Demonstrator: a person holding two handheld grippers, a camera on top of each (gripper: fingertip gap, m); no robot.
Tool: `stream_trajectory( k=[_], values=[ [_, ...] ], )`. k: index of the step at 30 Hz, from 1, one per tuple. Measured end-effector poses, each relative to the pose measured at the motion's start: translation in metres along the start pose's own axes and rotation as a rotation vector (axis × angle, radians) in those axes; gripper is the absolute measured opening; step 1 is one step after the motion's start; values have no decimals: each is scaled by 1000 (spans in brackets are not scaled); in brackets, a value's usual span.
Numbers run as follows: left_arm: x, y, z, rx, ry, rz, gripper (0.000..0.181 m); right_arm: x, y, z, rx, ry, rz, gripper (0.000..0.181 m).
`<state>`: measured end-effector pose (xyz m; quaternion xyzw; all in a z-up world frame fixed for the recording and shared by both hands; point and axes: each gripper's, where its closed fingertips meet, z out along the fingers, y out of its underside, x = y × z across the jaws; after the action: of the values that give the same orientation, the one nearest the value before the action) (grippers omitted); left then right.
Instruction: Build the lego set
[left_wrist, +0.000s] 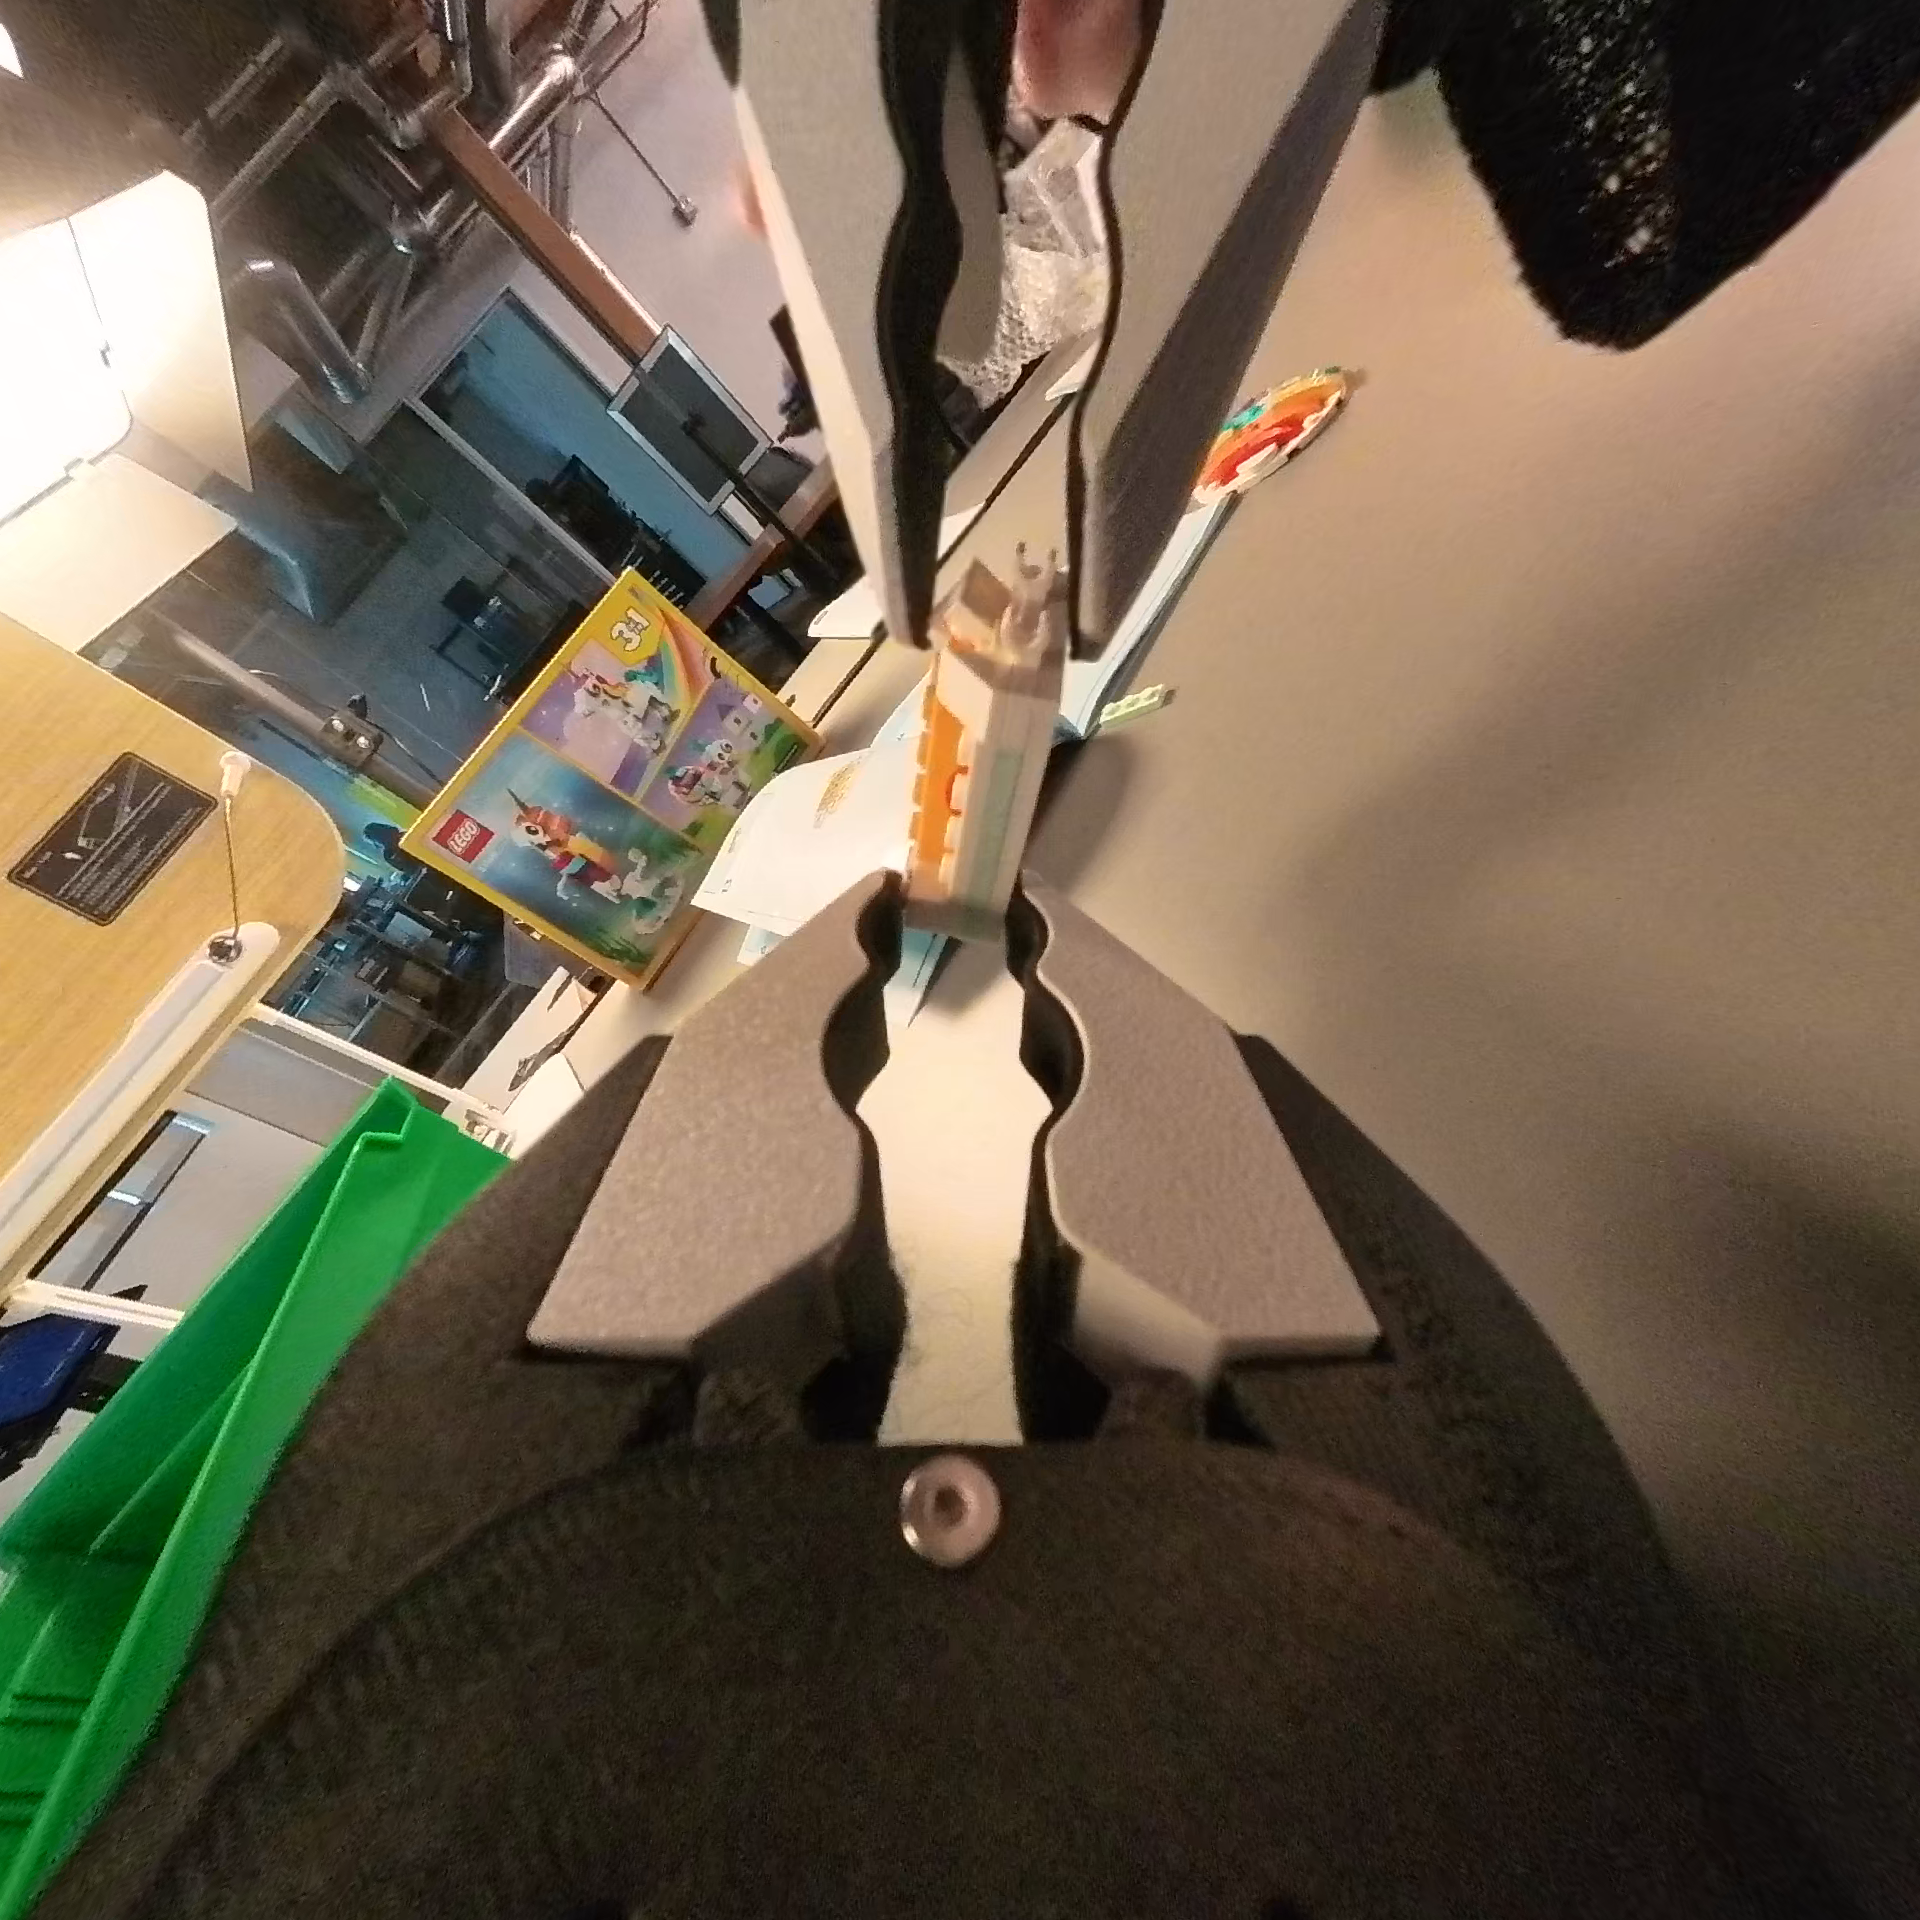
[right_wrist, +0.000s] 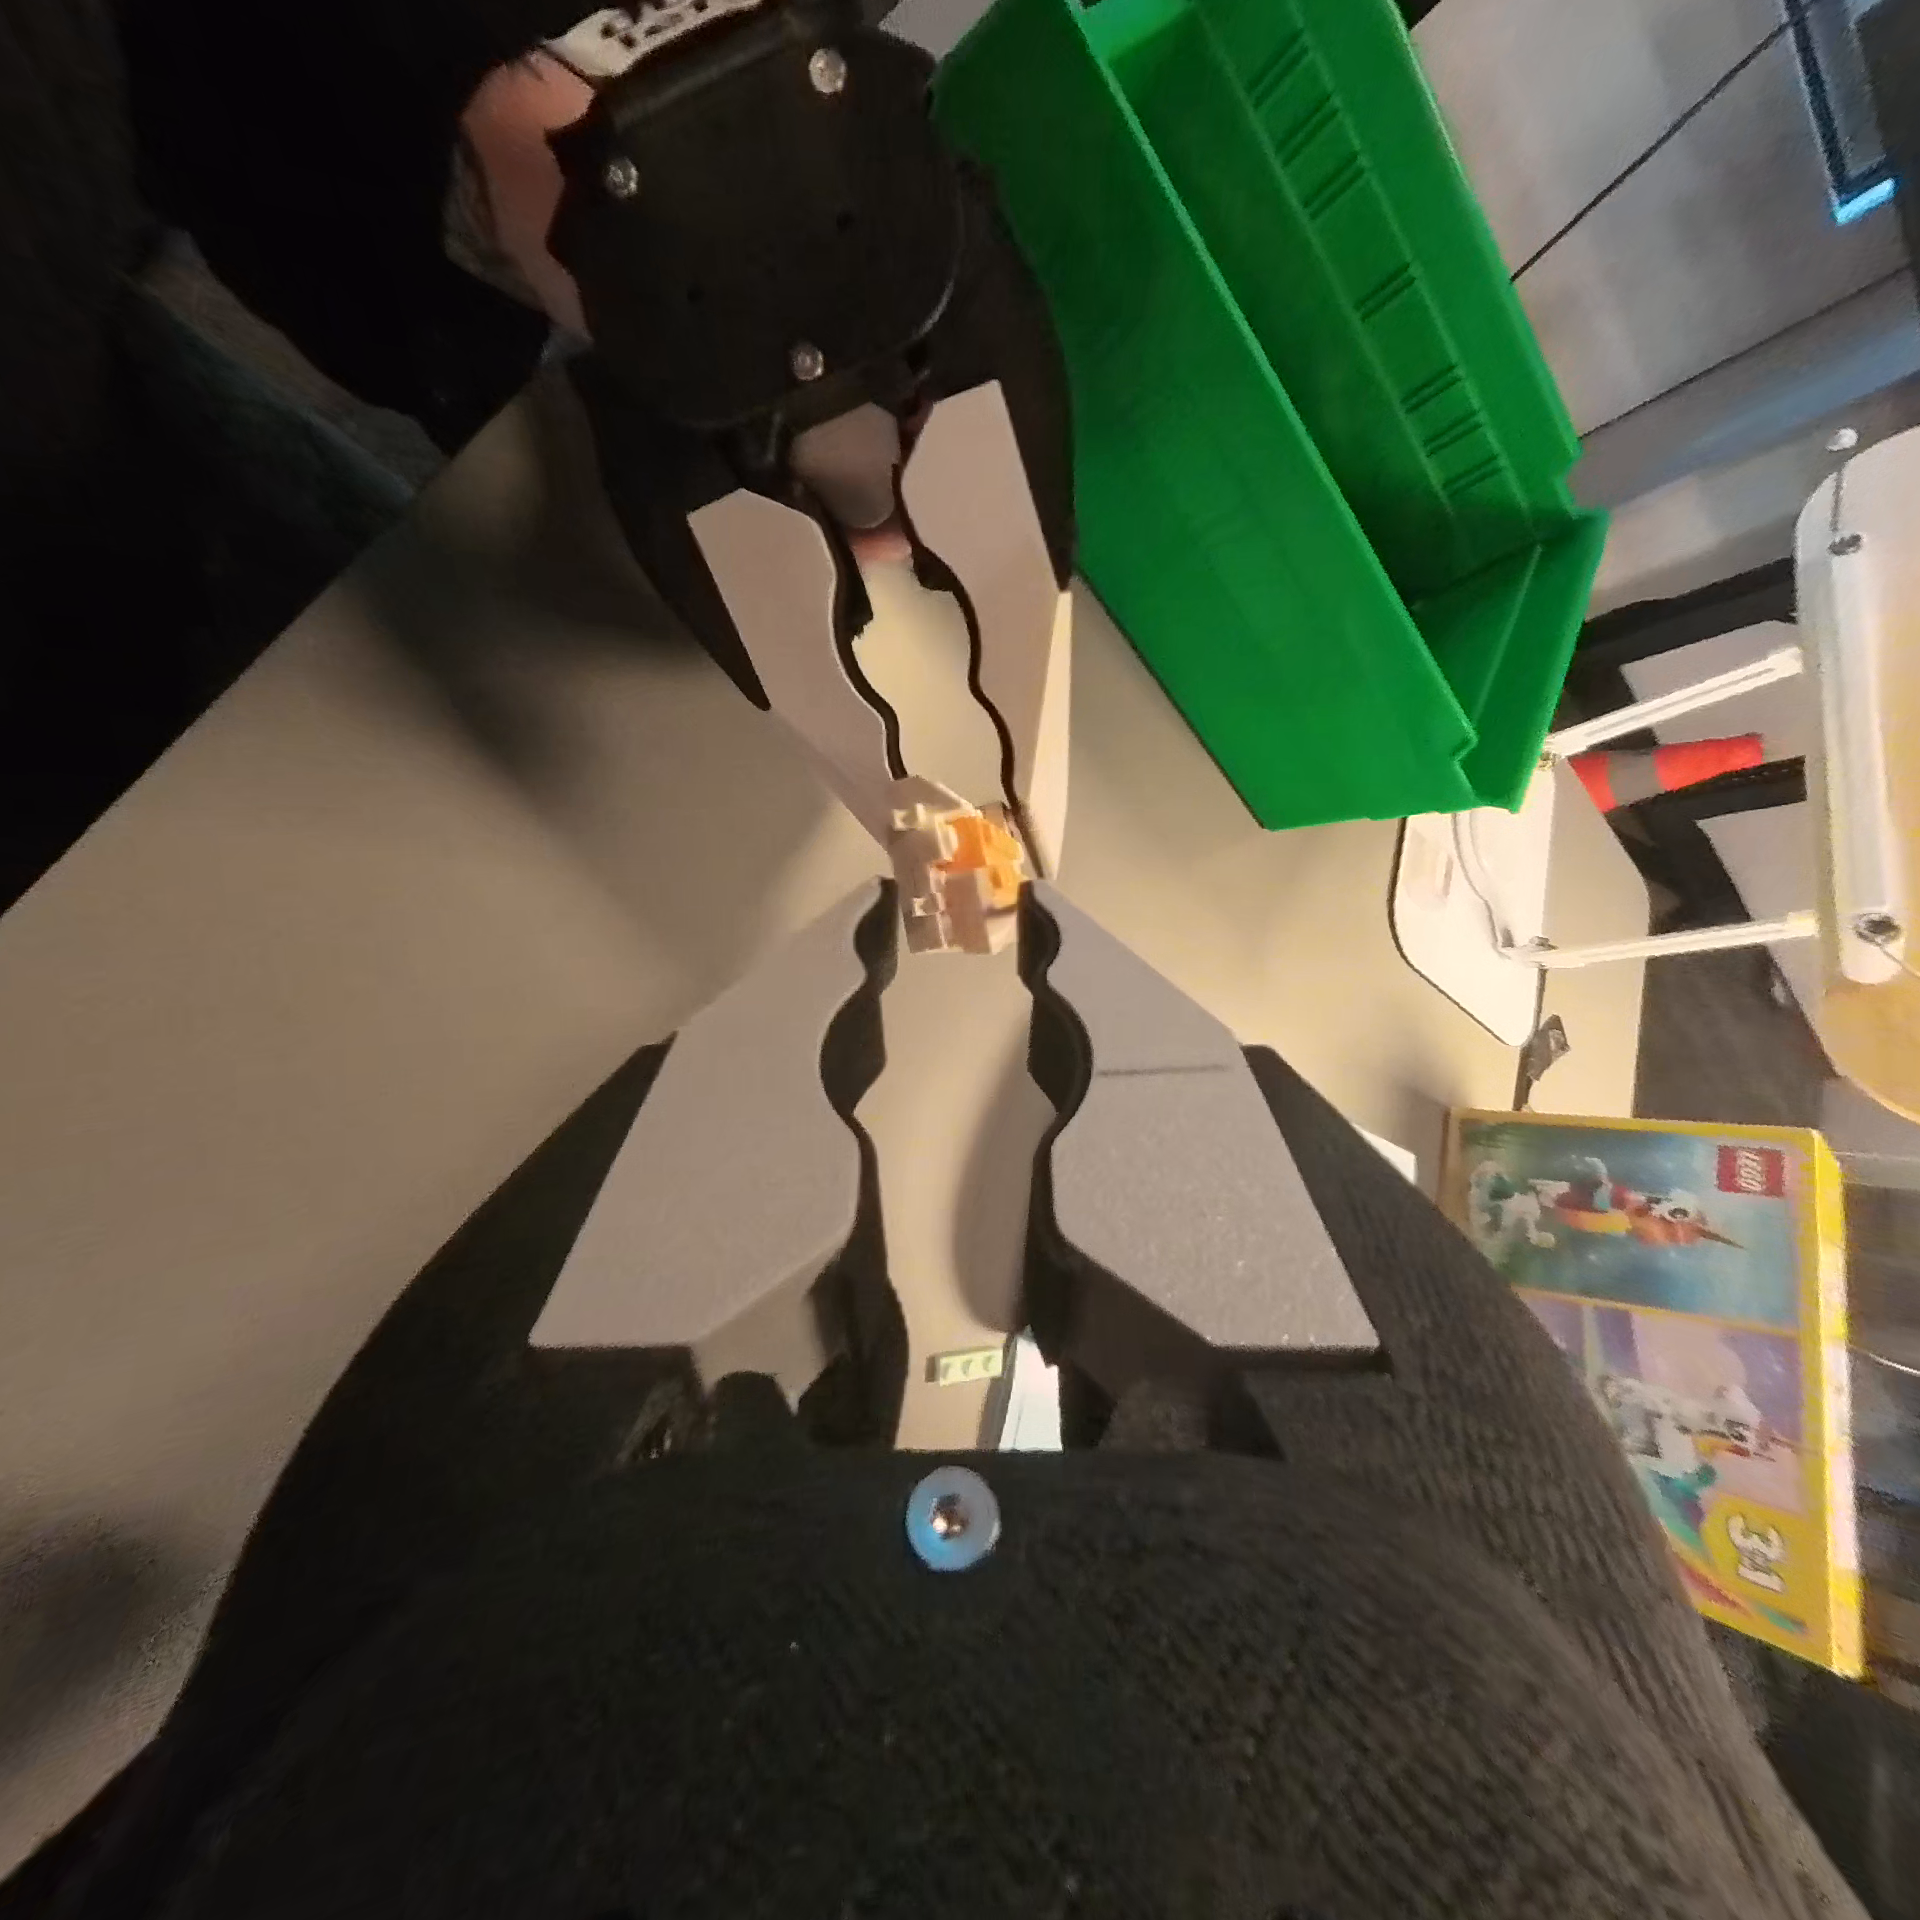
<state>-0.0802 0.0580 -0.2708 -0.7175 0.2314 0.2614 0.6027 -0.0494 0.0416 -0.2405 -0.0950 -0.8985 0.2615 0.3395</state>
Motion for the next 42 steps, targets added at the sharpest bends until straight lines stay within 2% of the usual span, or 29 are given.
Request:
stream_trajectory(
  k=[4, 11, 14, 32, 42],
  values=[
    [0, -1, 0, 7, 10, -24, 18, 1, -1, -1, -13, 46, -46, 20],
    [-5, -2, -3, 29, 17, -88, 18, 7, -8, -3, -64, 220, -265, 16],
    [-5, -2, -2, 26, 15, -82, 18, 6, -8, -3, -81, 248, -304, 16],
    [3, 2, 0, -3, 57, -64, 18, -1, -2, 0, -145, 213, -348, 14],
    [6, 6, 3, -29, 70, -53, 18, -2, 3, 3, -118, 233, -258, 13]
  ],
)
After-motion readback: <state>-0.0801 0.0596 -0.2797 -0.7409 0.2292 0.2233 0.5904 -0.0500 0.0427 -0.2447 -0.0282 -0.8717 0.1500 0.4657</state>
